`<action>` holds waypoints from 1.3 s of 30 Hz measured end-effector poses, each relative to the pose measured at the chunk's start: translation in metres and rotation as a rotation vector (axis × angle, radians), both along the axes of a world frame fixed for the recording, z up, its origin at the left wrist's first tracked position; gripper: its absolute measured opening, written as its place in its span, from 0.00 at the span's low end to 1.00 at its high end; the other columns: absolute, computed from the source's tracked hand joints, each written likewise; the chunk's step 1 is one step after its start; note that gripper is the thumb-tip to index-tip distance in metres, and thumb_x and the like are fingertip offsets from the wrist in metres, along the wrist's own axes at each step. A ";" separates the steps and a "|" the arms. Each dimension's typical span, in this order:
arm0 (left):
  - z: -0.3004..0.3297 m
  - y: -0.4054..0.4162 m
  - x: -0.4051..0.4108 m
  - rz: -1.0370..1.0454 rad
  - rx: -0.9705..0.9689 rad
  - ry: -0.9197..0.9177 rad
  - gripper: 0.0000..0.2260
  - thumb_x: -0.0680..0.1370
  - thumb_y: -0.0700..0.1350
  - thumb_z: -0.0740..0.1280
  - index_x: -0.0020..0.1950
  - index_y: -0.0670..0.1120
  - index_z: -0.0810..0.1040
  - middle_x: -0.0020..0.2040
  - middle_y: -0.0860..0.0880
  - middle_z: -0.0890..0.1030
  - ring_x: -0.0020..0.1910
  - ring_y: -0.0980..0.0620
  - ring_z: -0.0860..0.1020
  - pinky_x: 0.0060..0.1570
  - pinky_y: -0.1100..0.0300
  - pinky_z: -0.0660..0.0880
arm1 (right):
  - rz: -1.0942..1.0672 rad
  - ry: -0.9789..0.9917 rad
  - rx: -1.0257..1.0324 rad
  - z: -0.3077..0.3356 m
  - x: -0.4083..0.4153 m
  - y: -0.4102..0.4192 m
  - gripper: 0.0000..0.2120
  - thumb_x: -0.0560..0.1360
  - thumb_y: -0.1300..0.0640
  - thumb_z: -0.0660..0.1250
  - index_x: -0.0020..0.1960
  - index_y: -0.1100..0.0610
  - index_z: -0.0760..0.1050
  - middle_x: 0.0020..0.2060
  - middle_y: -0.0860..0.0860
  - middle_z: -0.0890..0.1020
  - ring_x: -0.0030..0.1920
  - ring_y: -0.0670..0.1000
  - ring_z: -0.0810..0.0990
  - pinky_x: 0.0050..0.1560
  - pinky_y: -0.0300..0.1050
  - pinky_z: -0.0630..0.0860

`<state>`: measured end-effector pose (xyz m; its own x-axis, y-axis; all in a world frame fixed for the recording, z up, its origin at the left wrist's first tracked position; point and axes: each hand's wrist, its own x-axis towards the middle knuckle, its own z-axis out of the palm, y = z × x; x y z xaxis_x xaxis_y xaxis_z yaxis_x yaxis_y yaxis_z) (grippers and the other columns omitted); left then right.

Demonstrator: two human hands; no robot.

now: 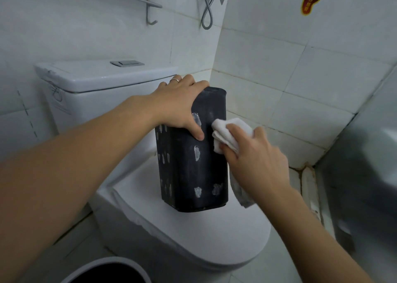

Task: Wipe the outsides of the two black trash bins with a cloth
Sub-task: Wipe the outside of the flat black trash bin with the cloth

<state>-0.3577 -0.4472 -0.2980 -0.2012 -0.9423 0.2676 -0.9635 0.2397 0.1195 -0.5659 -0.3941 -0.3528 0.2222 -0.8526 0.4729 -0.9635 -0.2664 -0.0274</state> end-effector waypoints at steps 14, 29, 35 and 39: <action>-0.002 0.003 0.000 -0.010 -0.003 0.004 0.53 0.56 0.66 0.79 0.75 0.56 0.58 0.63 0.51 0.65 0.68 0.46 0.61 0.65 0.47 0.64 | -0.014 -0.017 -0.078 0.008 0.007 -0.016 0.15 0.79 0.39 0.57 0.61 0.44 0.70 0.44 0.51 0.67 0.30 0.55 0.68 0.30 0.43 0.63; -0.002 -0.004 -0.020 0.047 -0.059 -0.067 0.49 0.59 0.62 0.78 0.73 0.48 0.60 0.68 0.48 0.62 0.70 0.43 0.60 0.67 0.42 0.62 | 0.038 -0.187 0.156 -0.037 -0.030 0.001 0.19 0.78 0.35 0.55 0.68 0.34 0.62 0.46 0.48 0.70 0.39 0.53 0.75 0.37 0.46 0.73; -0.009 -0.009 -0.020 0.096 0.012 -0.124 0.63 0.55 0.73 0.75 0.79 0.57 0.43 0.78 0.45 0.53 0.77 0.40 0.49 0.73 0.34 0.51 | 0.082 -0.266 0.183 -0.043 -0.026 -0.007 0.19 0.78 0.36 0.57 0.69 0.33 0.63 0.47 0.48 0.72 0.42 0.53 0.76 0.39 0.46 0.69; -0.018 -0.013 -0.018 0.132 -0.011 -0.167 0.63 0.53 0.74 0.73 0.79 0.58 0.43 0.78 0.44 0.50 0.77 0.39 0.46 0.72 0.33 0.49 | 0.085 -0.256 0.154 -0.042 -0.024 -0.010 0.19 0.78 0.35 0.57 0.68 0.34 0.64 0.47 0.48 0.72 0.41 0.53 0.76 0.38 0.45 0.71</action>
